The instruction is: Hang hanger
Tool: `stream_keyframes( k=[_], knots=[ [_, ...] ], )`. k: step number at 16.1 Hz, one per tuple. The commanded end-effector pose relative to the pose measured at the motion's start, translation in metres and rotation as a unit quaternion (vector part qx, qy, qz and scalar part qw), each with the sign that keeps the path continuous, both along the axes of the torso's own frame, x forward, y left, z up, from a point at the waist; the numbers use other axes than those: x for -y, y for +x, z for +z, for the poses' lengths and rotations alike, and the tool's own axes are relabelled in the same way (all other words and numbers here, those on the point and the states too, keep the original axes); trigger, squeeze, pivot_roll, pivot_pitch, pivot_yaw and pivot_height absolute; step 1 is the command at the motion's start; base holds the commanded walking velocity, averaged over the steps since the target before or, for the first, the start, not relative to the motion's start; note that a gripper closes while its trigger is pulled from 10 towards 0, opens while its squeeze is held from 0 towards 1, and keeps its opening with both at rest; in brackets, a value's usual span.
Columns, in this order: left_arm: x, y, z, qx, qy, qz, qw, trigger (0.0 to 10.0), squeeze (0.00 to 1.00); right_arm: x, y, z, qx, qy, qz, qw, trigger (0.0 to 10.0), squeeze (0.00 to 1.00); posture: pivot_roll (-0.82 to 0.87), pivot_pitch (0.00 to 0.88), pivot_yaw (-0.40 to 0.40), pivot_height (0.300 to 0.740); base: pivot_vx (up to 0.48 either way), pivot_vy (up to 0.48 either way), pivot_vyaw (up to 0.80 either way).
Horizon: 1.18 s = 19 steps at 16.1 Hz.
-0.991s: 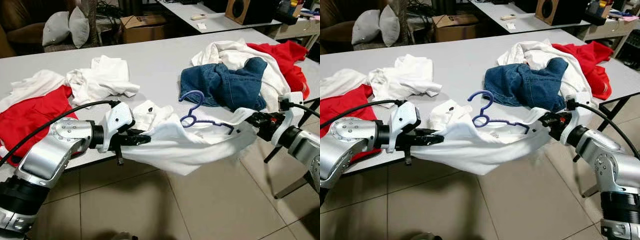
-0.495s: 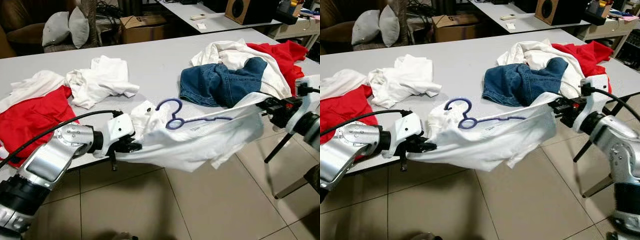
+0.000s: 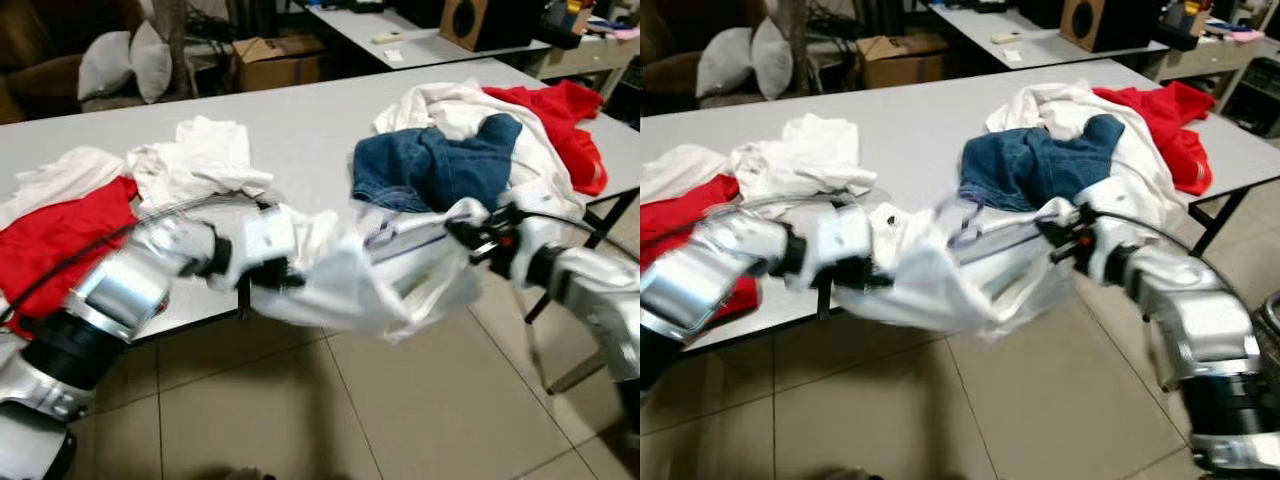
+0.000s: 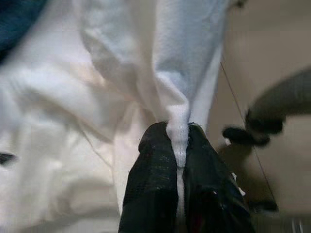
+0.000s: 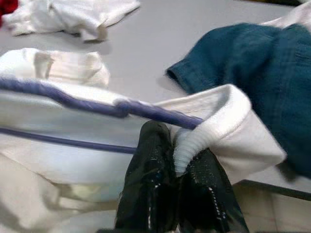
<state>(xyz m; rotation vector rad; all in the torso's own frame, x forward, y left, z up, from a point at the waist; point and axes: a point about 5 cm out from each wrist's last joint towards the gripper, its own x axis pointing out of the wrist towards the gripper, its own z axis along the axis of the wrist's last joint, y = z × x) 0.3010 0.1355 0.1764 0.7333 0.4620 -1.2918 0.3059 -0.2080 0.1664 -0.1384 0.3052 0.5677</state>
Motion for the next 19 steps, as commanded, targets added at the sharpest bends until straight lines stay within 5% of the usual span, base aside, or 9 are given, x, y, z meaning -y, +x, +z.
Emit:
stream_keyframes(
  k=[1, 5, 9, 10, 12, 14, 17, 19],
  knots=[
    [0.005, -0.002, -0.001, 0.001, 0.015, -0.020, 1.000, 0.0, 0.00, -0.007, 0.002, 0.008, 0.021, -0.004, 0.016, 1.000, 0.0, 0.00, -0.04, 0.000, 0.038, 0.740, 0.000, 0.000, 0.00],
    [0.007, -0.009, -0.012, -0.008, 0.041, -0.052, 0.998, 0.0, 0.00, -0.001, 0.001, 0.012, 0.033, 0.000, 0.010, 0.999, 0.0, 0.00, -0.04, 0.000, 0.041, 0.740, 0.000, 0.000, 0.00],
    [-0.031, -0.003, -0.016, -0.013, 0.062, -0.008, 0.998, 0.0, 0.00, 0.039, -0.014, 0.032, 0.044, 0.034, -0.022, 0.998, 0.0, 0.00, -0.04, 0.000, 0.041, 0.740, 0.000, 0.000, 0.00],
    [-0.042, -0.004, -0.012, -0.011, 0.056, -0.008, 0.998, 0.0, 0.00, 0.055, -0.029, 0.032, 0.022, 0.013, -0.006, 1.000, 0.0, 0.00, -0.04, 0.000, 0.040, 0.740, 0.000, 0.000, 0.00],
    [-0.049, -0.007, -0.006, -0.029, 0.047, -0.027, 0.998, 0.0, 0.00, 0.085, -0.039, 0.027, -0.002, -0.014, -0.056, 0.998, 0.0, 0.00, -0.05, 0.000, 0.042, 0.740, 0.000, 0.000, 0.00],
    [-0.051, -0.009, -0.008, -0.040, 0.067, -0.046, 0.996, 0.0, 0.00, 0.096, -0.040, 0.026, -0.005, -0.024, -0.075, 0.997, 0.0, 0.00, -0.05, 0.000, 0.042, 0.740, 0.000, 0.000, 0.00],
    [-0.032, -0.016, -0.008, -0.074, 0.047, -0.140, 0.986, 0.0, 0.00, 0.085, -0.033, 0.021, -0.002, -0.076, -0.022, 0.997, 0.0, 0.00, -0.05, 0.000, 0.043, 0.740, 0.000, 0.000, 0.00],
    [-0.026, -0.015, -0.005, -0.082, 0.034, -0.158, 0.983, 0.0, 0.00, 0.079, -0.029, 0.016, -0.001, -0.105, 0.009, 0.994, 0.0, 0.00, -0.05, 0.000, 0.042, 0.740, 0.000, 0.000, 0.00]
  ],
)
